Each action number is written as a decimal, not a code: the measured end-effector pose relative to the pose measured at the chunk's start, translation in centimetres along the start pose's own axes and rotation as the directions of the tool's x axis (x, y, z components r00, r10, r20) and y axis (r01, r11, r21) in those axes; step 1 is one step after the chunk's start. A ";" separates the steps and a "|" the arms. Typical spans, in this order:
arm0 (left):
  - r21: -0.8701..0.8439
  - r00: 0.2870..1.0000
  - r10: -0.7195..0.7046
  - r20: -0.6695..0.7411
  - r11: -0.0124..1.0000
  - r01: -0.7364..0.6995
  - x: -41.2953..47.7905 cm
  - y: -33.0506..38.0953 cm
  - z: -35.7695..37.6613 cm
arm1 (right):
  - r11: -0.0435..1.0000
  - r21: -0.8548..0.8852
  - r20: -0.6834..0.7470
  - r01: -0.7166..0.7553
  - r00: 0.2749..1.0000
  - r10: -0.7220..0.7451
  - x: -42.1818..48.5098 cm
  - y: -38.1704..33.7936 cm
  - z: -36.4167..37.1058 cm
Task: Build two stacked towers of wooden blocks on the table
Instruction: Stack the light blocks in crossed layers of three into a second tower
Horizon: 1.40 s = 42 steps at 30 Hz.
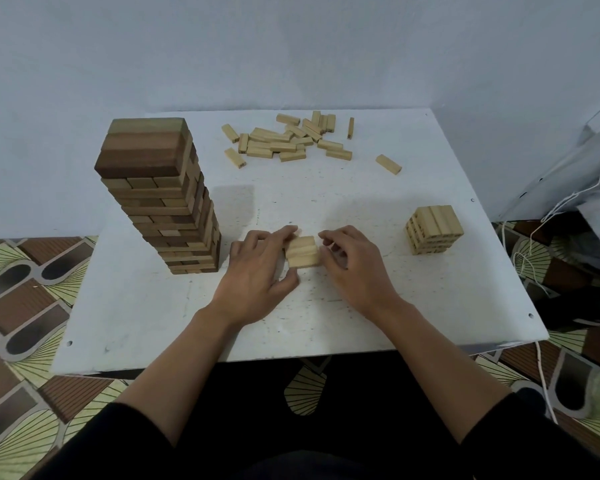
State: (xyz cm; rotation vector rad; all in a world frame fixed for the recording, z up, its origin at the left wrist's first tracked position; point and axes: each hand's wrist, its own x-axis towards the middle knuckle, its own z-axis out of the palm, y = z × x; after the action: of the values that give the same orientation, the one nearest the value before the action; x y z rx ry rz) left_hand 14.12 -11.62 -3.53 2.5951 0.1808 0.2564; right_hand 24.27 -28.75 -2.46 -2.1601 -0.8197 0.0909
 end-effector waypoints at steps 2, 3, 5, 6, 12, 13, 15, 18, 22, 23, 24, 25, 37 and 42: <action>0.005 1.000 0.020 0.021 1.000 -0.020 0.0 -0.2 -0.1 | 0.999 -0.049 0.003 0.008 1.000 -0.008 -0.5 0.3 -0.2; 0.012 0.999 0.027 0.024 1.000 -0.027 0.0 -0.2 -0.1 | 0.996 -0.084 0.008 0.014 1.000 -0.014 -0.8 0.5 -0.4; 0.017 0.999 0.031 0.020 0.999 -0.031 0.0 -0.2 -0.2 | 0.988 -0.150 0.031 0.025 0.999 -0.020 -1.4 0.9 -0.7; 0.011 0.999 0.030 0.017 0.999 -0.030 0.0 -0.2 -0.2 | 0.984 -0.175 0.052 0.028 0.998 -0.019 -1.6 1.1 -0.9; 0.032 1.000 0.024 -0.011 0.999 -0.023 -0.3 -0.1 -0.2 | 0.931 -0.350 0.269 0.106 0.963 -0.008 -2.0 1.6 -0.9; 0.073 1.000 0.018 -0.001 0.997 -0.017 -0.4 -0.1 -0.1 | 0.916 -0.380 0.300 0.129 0.954 -0.010 -2.0 1.7 -0.9; 0.154 1.000 0.001 0.027 0.988 -0.005 -0.7 -0.1 0.0 | 0.893 -0.421 0.336 0.158 0.942 -0.008 -1.9 1.9 -0.7; 0.249 0.999 -0.015 0.051 0.968 0.002 -1.4 0.1 0.1 | 0.871 -0.458 0.359 0.178 0.933 -0.002 -2.1 1.9 -0.6; 0.335 0.997 -0.038 0.059 0.942 0.016 -2.0 0.3 0.5 | 0.845 -0.496 0.378 0.199 0.926 0.004 -2.2 1.5 -0.4; 0.350 0.998 -0.039 0.055 0.937 0.017 -2.0 0.3 0.6 | 0.842 -0.500 0.381 0.201 0.925 0.005 -2.2 1.3 -0.4; 0.362 0.998 -0.036 0.052 0.932 0.014 -2.0 0.4 0.6 | 0.840 -0.504 0.382 0.202 0.924 0.007 -2.2 1.3 -0.3; 0.371 0.998 -0.031 0.049 0.928 0.011 -1.9 0.5 0.6 | 0.836 -0.510 0.382 0.202 0.924 0.010 -2.2 1.3 -0.3; 0.336 1.000 -0.016 0.013 0.942 0.011 -1.5 0.1 0.8 | 0.833 -0.518 0.344 0.194 0.939 -0.004 -1.7 1.5 0.4; 0.331 1.000 -0.015 0.007 0.944 0.012 -1.6 0.0 0.8 | 0.842 -0.513 0.320 0.170 0.947 0.004 -1.7 1.0 0.9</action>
State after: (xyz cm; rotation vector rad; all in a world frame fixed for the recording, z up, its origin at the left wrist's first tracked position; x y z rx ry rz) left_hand 12.78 -12.31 -4.48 2.9271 0.2575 0.2240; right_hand 23.13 -29.64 -4.12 -2.6739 -1.2382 0.1766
